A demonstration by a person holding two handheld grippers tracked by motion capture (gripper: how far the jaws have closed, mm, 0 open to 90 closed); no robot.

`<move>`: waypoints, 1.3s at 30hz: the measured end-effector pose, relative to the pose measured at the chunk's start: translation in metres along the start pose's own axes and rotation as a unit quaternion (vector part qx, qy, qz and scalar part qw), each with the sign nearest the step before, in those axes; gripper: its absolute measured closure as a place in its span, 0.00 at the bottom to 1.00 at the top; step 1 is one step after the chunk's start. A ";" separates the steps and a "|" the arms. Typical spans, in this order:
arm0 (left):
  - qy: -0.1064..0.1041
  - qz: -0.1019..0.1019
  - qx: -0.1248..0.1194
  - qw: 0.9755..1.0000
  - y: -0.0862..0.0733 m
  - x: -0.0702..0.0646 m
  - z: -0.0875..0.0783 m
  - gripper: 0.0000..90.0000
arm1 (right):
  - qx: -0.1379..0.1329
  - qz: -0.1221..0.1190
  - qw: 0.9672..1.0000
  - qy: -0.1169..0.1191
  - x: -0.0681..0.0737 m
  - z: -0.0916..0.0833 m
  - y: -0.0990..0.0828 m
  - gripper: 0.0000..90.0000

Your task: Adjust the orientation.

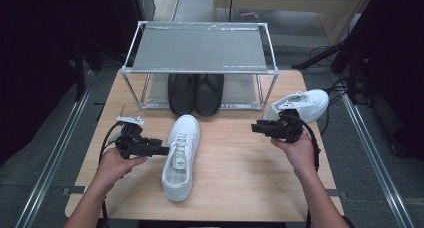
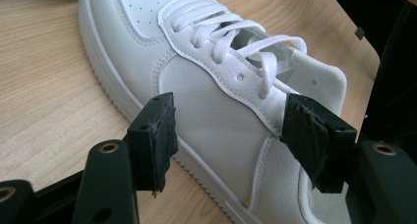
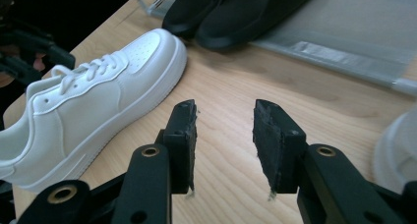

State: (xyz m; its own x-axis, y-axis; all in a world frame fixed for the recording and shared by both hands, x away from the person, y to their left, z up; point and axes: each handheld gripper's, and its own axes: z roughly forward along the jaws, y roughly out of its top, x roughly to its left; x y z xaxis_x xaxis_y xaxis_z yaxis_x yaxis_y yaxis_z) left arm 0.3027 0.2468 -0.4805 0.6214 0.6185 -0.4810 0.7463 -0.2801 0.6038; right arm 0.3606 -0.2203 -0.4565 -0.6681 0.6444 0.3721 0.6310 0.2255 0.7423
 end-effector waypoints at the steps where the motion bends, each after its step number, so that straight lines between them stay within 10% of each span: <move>1: 0.001 -0.001 0.001 1.000 0.000 0.000 0.000 0.42 | -0.001 -0.001 1.000 -0.003 -0.002 -0.001 0.001 0.69; 22: 0.002 0.000 0.004 1.000 0.001 -0.001 0.003 0.40 | -0.015 0.019 0.997 -0.068 -0.051 -0.044 0.039 0.67; 39: 0.001 -0.002 0.004 1.000 0.001 0.000 0.003 0.39 | 0.049 0.055 0.994 -0.084 -0.079 0.007 0.022 0.64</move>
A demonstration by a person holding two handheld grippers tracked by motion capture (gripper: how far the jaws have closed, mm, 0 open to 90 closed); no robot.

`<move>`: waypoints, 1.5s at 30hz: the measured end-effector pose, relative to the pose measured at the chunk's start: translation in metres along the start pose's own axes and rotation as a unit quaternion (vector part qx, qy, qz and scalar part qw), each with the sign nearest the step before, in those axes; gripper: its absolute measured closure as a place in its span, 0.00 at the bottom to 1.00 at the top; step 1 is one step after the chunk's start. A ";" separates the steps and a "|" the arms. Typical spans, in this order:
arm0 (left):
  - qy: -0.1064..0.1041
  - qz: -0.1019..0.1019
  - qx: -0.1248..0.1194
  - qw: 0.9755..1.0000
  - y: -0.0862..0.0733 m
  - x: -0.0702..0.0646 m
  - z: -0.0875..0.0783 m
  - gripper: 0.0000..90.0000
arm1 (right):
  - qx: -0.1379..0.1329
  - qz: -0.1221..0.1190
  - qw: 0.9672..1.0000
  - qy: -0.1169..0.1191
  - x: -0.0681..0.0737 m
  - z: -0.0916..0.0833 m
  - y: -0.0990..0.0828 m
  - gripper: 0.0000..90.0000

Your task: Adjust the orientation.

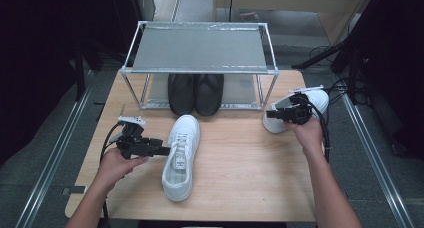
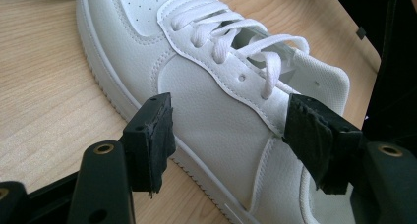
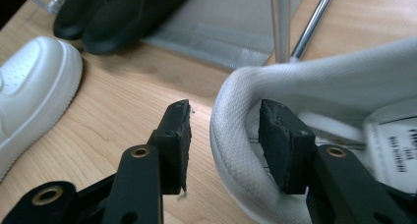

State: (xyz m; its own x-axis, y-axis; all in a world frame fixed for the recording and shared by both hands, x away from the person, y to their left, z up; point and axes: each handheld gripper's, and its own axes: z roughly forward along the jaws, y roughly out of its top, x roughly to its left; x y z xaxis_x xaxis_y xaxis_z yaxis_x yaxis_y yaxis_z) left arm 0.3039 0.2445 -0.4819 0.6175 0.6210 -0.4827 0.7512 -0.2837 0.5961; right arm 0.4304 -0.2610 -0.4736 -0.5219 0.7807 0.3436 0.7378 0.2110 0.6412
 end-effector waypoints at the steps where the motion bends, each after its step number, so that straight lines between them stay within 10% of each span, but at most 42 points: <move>1: 0.000 -0.001 0.001 1.000 0.000 0.000 0.000 0.39 | 0.001 -0.002 1.000 -0.003 0.000 0.002 0.000 0.64; 13: -0.003 0.000 0.001 1.000 0.000 0.001 0.001 0.39 | 0.000 -0.006 1.000 -0.008 -0.003 0.019 -0.008 0.77; 28: -0.004 -0.002 0.001 1.000 0.001 0.001 0.001 0.39 | 0.008 -0.025 1.000 0.002 -0.001 -0.002 -0.005 0.83; 45: -0.004 -0.002 0.002 1.000 0.001 0.002 0.001 0.39 | 0.036 -0.044 0.998 0.031 0.034 -0.014 -0.011 0.84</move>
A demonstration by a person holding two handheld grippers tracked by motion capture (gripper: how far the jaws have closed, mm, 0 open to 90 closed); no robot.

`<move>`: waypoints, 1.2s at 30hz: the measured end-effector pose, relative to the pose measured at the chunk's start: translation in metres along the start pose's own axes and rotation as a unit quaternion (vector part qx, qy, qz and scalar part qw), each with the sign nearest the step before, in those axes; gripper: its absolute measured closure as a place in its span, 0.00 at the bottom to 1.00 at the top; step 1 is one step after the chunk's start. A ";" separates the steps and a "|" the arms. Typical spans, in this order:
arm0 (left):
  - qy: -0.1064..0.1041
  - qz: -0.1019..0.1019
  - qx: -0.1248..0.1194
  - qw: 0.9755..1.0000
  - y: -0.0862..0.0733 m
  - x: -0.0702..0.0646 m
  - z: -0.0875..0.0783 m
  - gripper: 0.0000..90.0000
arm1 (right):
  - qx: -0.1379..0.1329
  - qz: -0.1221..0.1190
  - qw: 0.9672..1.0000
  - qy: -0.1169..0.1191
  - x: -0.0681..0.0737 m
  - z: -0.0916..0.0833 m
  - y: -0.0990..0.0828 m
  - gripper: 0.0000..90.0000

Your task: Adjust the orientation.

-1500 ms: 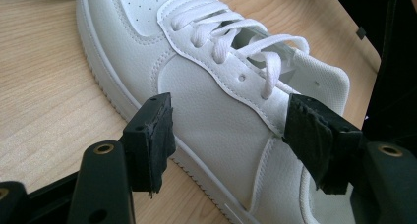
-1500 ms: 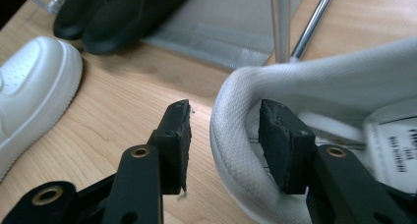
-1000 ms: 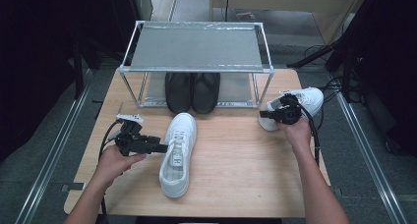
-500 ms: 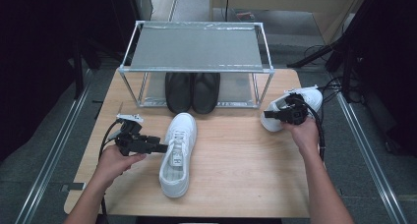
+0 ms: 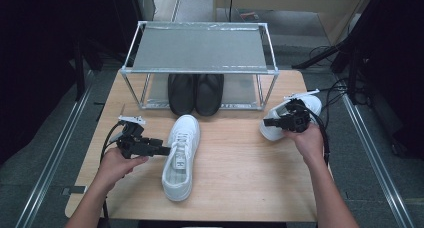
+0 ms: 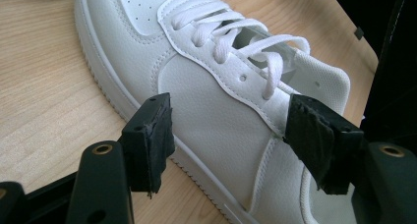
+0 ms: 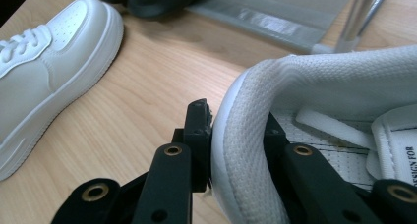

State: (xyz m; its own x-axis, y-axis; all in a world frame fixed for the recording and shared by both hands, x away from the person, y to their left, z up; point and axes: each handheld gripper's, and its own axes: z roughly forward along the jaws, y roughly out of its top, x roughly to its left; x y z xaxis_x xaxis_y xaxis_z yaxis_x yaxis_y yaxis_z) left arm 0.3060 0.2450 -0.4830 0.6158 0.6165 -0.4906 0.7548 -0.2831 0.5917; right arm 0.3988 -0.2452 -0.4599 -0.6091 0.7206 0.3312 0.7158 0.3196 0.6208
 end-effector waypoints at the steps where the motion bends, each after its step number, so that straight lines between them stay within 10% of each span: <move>1: 0.000 0.000 0.000 1.000 0.000 0.000 0.000 0.39 | 0.003 0.000 1.000 0.001 0.002 0.000 0.000 0.83; 36: -0.003 -0.005 -0.001 1.000 0.000 0.000 0.000 0.38 | 0.059 -0.040 0.997 0.040 0.096 0.035 -0.027 0.84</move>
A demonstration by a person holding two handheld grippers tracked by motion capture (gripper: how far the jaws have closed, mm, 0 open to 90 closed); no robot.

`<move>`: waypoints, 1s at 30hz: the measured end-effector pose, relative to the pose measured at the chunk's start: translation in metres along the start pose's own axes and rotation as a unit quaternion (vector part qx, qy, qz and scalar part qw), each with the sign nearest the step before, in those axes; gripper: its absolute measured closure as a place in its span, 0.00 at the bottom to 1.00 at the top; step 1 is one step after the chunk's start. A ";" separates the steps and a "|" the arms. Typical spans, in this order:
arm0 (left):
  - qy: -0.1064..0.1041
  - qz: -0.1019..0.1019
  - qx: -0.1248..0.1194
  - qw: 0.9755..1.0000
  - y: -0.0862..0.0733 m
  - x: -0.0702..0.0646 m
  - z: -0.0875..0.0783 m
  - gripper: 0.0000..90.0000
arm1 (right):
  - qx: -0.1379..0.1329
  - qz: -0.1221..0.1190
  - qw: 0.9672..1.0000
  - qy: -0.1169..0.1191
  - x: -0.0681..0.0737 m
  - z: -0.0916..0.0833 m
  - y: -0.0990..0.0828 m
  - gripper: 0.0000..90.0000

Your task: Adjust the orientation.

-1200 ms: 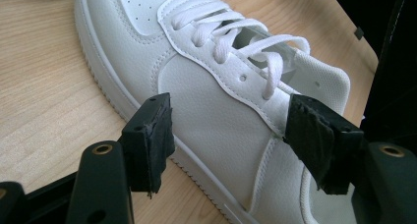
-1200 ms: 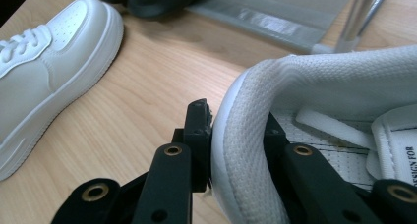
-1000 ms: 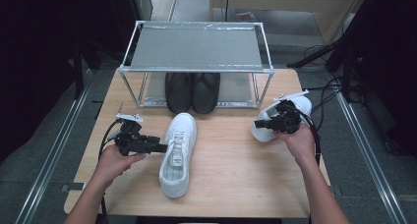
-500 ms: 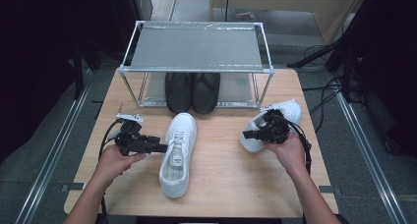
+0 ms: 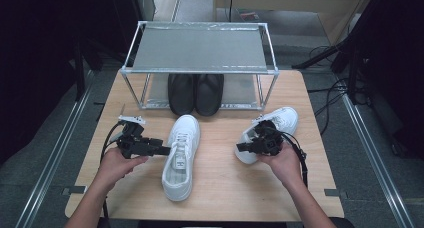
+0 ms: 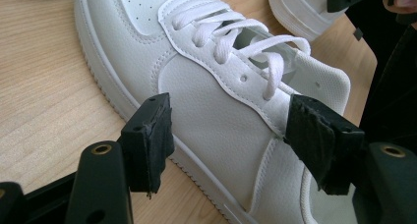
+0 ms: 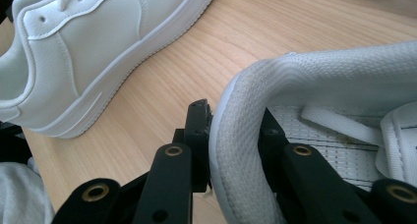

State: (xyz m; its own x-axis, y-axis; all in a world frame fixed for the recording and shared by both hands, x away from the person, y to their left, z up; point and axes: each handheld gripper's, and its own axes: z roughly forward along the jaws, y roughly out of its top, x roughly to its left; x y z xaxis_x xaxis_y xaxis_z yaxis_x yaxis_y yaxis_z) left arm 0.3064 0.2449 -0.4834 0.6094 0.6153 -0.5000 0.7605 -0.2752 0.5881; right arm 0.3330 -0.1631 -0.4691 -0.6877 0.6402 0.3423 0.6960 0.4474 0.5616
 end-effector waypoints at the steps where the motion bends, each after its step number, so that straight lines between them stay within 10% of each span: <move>1: 0.000 0.000 0.000 1.000 0.000 0.000 0.000 0.38 | 0.000 0.001 1.000 0.002 0.002 0.001 0.000 0.84; 30: 0.000 0.015 -0.001 1.000 0.000 -0.001 0.000 0.40 | 0.028 -0.038 0.997 0.054 0.068 0.042 -0.007 0.82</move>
State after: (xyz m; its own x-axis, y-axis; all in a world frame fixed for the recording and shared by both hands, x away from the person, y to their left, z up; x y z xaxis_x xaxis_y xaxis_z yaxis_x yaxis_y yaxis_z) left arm 0.3059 0.2449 -0.4829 0.6313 0.6068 -0.4830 0.7420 -0.2914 0.6037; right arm 0.2898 -0.0966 -0.4819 -0.7548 0.5333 0.3819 0.6498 0.5282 0.5467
